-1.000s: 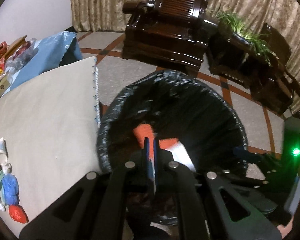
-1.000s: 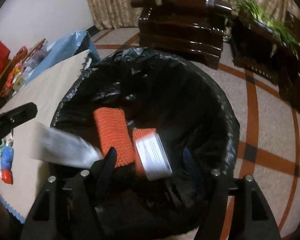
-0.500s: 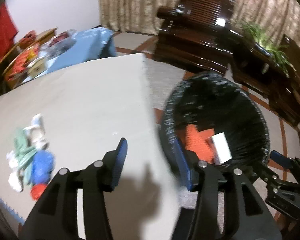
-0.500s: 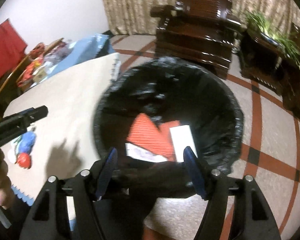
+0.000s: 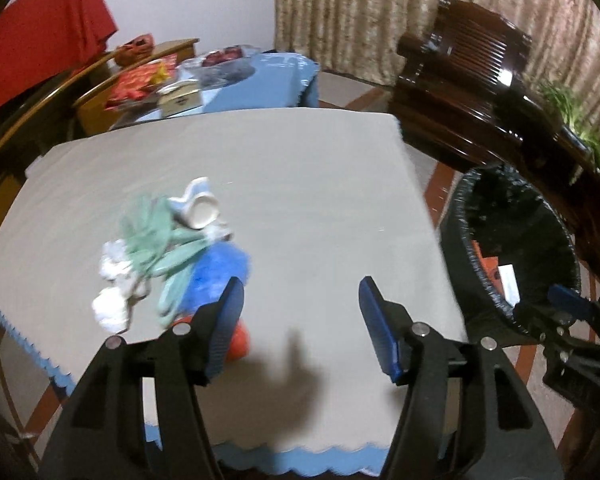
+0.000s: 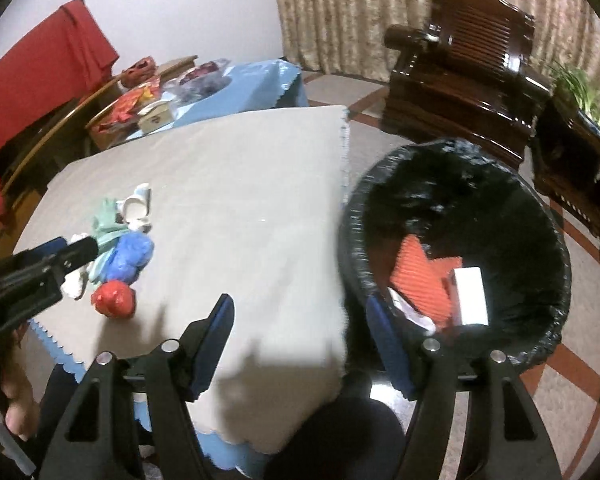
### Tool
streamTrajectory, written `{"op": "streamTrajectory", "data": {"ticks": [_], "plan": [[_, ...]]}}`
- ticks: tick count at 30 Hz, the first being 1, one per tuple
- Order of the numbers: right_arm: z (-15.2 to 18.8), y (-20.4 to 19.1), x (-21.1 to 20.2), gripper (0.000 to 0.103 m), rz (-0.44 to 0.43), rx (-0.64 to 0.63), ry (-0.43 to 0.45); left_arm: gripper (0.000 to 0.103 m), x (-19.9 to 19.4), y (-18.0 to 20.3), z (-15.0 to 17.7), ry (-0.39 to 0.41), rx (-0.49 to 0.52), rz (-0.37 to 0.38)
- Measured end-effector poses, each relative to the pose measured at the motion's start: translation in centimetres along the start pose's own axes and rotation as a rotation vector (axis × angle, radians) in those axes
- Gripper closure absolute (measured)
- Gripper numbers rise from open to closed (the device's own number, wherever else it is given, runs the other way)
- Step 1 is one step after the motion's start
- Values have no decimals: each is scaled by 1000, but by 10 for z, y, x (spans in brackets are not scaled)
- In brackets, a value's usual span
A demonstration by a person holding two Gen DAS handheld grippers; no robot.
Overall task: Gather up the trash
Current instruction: 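Carry the blue tube and white box over the bin and release both, then move both grippers back to the pile of bags and tissues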
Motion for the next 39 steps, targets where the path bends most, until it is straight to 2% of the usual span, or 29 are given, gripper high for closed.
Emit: {"op": "streamTrajectory", "data": {"ticks": [10, 20, 29, 36, 38, 39], "plan": [[-2, -68, 8, 35, -30, -72, -5, 42, -8, -73, 36, -10, -72, -34], [24, -164, 44, 35, -123, -171, -50, 39, -4, -165, 79, -36, -141, -104], [47, -217, 99, 35, -144, -224, -108, 37, 12, -204, 90, -40, -179, -104], [55, -230, 137, 36, -144, -238, -159, 37, 45, -214, 96, -84, -193, -96], [54, -230, 145, 38, -145, -235, -168, 37, 52, -216, 95, -92, -193, -95], [53, -230, 149, 43, -148, -232, -174, 37, 57, -217, 93, -96, -195, -95]]}}
Point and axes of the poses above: each gripper's, at about its wrist camera, not at the fingertips, and x roughly the way its jaws point, y to its right, z to its underside, the point moved 9 cm from there along x, roughly the way its jaws point, and after that the axes turned 3 degrees about -z, right-handed, at the moved point
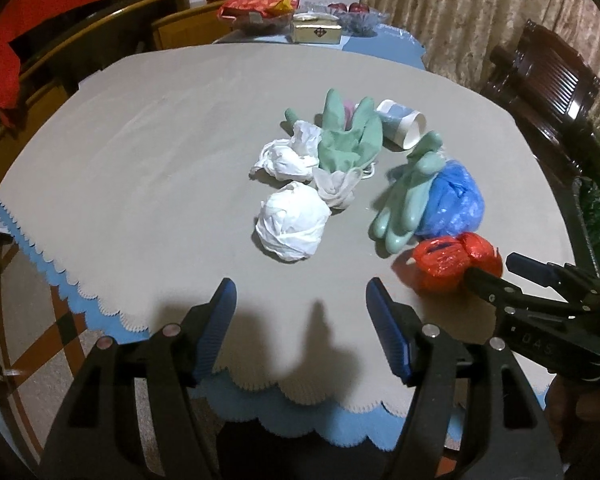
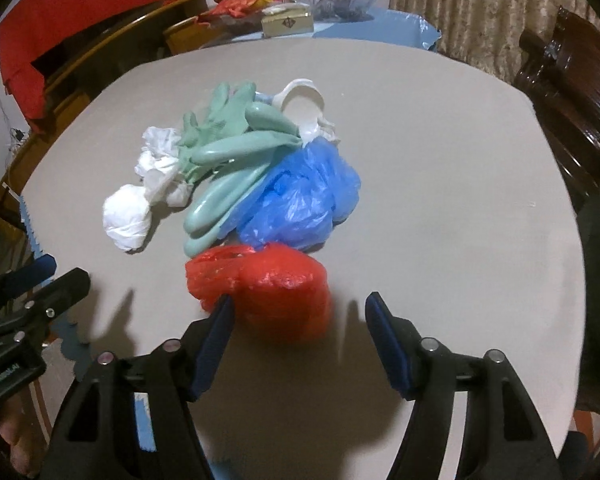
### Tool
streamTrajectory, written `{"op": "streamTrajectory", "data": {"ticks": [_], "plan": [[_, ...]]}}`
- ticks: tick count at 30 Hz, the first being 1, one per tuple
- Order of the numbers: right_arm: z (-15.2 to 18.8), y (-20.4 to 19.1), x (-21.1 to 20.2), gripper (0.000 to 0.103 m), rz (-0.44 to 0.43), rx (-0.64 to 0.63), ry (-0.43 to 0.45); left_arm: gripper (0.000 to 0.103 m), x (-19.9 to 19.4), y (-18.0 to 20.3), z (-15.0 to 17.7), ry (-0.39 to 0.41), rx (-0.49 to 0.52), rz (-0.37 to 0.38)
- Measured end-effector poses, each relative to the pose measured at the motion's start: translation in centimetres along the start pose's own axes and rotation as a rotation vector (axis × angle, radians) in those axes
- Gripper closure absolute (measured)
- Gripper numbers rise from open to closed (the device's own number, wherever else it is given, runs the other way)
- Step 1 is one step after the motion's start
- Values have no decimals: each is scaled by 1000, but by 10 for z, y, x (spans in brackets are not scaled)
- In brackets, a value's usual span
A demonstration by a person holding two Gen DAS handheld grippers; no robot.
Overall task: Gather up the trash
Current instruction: 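Move both grippers back to the pile of bags and tissues, then grasp the red plastic bag with the right gripper while the left grasps a white tissue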
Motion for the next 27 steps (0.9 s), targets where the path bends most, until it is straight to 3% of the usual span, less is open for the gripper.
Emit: {"op": "streamTrajectory", "data": {"ticks": [2, 5, 9, 15, 22, 27], "plan": [[-2, 0, 6, 66, -24, 1, -17, 37, 8, -1, -4, -6, -1, 0], [-7, -4, 3, 72, -45, -13, -1, 37, 18, 0, -10, -11, 0, 1], [-17, -9, -12, 74, -84, -26, 50, 37, 29, 2, -15, -19, 3, 0], [-21, -14, -20, 74, -101, -42, 58, 39, 44, 1, -20, -35, -11, 3], [-23, -15, -20, 74, -97, -39, 53, 70, 57, 1, -19, -64, -17, 10], [-24, -12, -28, 74, -95, -37, 64, 79, 49, -3, -22, -52, -36, 16]]}}
Point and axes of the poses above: each gripper's, at about its wrist camera, not at the fingertips, and x roughly the way its jaws point, y to its right, z to its underside, the point moved 9 cm from there along x, roughly the way its jaws point, and after that the axes turned 3 degrees about -z, right-handed, at the moved point
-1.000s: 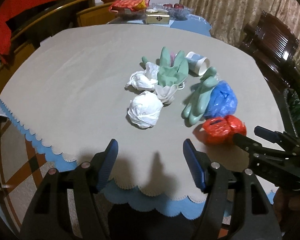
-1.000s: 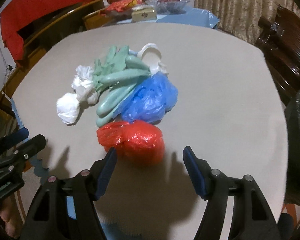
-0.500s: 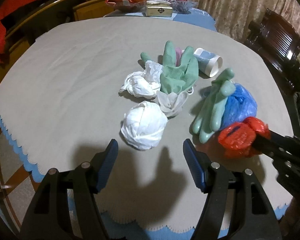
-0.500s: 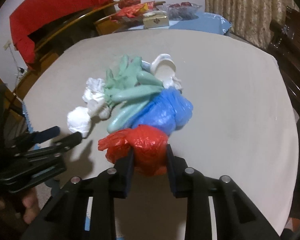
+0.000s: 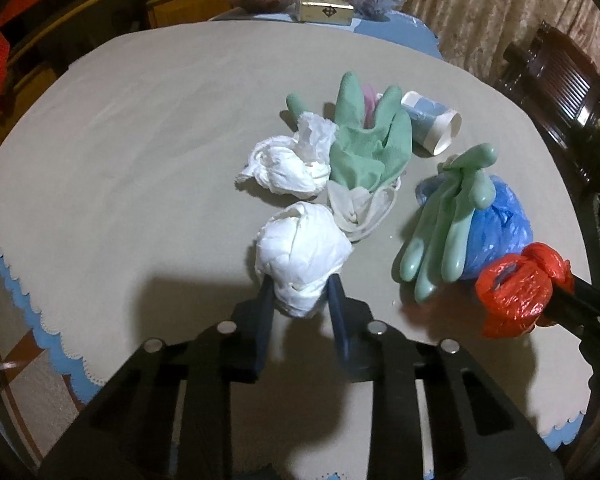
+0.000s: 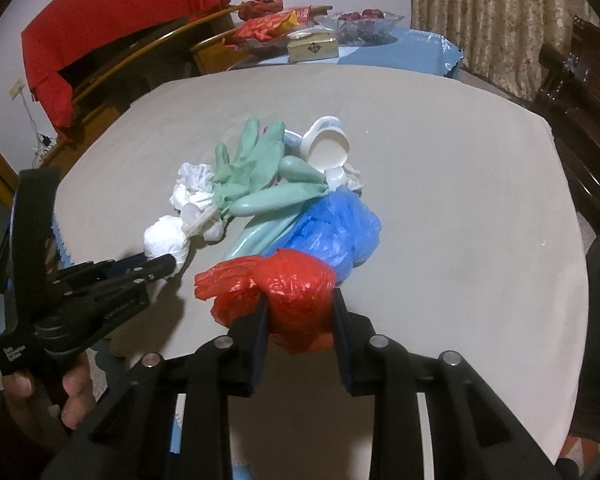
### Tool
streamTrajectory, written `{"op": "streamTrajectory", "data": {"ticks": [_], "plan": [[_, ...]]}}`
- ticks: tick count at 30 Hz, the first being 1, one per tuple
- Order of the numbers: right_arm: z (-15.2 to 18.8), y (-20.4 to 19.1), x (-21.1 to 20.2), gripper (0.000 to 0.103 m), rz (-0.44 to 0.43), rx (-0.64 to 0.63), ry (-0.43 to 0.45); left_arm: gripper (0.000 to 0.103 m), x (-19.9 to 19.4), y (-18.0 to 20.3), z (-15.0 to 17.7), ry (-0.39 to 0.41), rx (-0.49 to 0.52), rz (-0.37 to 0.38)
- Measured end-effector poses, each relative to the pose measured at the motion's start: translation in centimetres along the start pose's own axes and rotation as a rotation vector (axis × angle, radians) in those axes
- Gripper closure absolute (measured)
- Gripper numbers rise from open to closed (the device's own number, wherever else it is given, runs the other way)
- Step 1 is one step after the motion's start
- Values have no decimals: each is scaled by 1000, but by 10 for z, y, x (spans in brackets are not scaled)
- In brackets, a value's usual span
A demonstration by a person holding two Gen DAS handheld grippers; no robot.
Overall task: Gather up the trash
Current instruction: 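Grasp the red plastic bag with the right gripper while the left grasps a white tissue, then lift the red bag and white tissue toward the black bin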
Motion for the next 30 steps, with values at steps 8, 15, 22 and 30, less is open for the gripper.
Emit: {"op": "streamTrajectory", "data": {"ticks": [8, 15, 22, 30], "plan": [[-7, 1, -21, 74, 6, 0, 35, 81, -40, 6, -2, 59, -3, -2], [-14, 7, -46, 74, 27, 9, 82, 81, -72, 14, -1, 98, -3, -7], [-19, 19, -74, 74, 53, 25, 124, 81, -102, 29, 2, 132, 20, 1], [-19, 38, -110, 74, 87, 42, 171, 81, -133, 61, 8, 156, 48, 31]]}}
Point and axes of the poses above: each gripper's, at about its wrist camera, not at the fingertips, and x roughly the way its jaws point, y to its right, z to its underside, the point moved 9 cm from there along x, roughly the way its jaws point, and after that the axes turned 3 degrees about -z, right-handed, at the moved point
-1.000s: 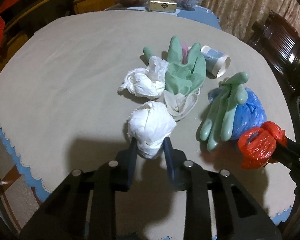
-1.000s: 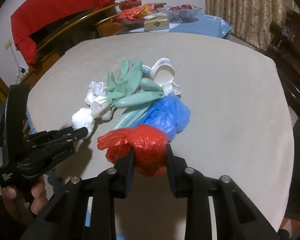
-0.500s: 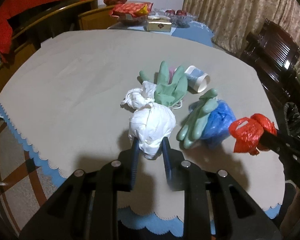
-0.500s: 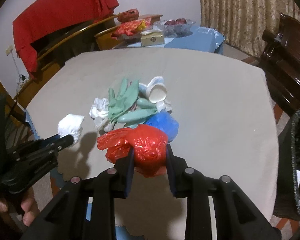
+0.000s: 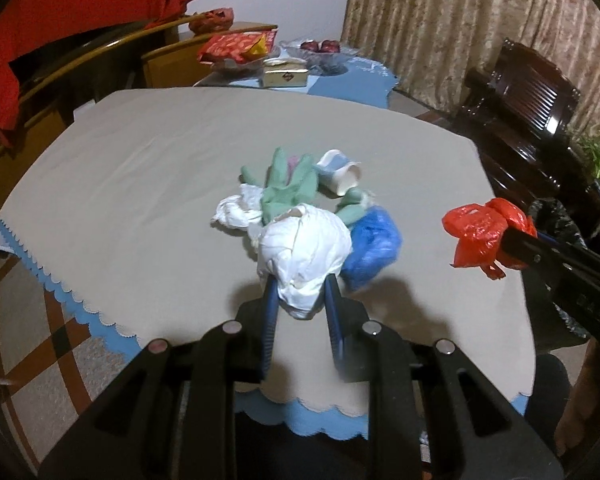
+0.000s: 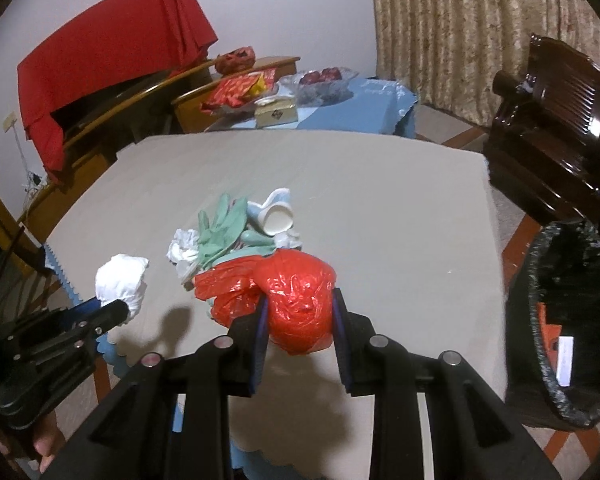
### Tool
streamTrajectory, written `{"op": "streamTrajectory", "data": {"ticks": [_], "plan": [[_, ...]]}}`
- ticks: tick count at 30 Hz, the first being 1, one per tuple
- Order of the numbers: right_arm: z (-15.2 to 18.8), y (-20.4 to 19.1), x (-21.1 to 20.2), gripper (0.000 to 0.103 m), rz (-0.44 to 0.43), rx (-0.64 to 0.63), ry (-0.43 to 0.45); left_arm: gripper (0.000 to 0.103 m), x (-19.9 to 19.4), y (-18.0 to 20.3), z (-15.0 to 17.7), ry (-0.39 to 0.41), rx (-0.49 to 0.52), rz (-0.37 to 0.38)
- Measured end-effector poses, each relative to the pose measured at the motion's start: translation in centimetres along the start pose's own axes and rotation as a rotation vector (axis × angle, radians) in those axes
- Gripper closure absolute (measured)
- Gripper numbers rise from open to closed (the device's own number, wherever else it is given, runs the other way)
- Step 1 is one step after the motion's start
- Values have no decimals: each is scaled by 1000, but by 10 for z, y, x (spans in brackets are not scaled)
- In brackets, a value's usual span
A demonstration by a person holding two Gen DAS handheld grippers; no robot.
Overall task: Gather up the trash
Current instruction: 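Lift the red bag and white tissue toward the black bin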
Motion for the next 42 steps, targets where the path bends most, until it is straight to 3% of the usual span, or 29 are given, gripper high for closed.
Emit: {"op": "streamTrajectory", "data": {"ticks": [24, 42], "plan": [[-9, 98, -86, 74, 133, 67, 108, 81, -57, 120, -12, 48, 106, 69], [-7, 194, -129, 74, 238, 120, 138, 81, -62, 238, -24, 52, 199, 146]]}}
Point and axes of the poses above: each gripper's, at about its wrist camera, not at the fingertips, and x roughly the way its jaws point, y to its right, z to its underside, the point moved 9 cm from there along x, roughly the way its jaws point, and after that the axes turned 3 degrees about -z, right-handed, at the moved point
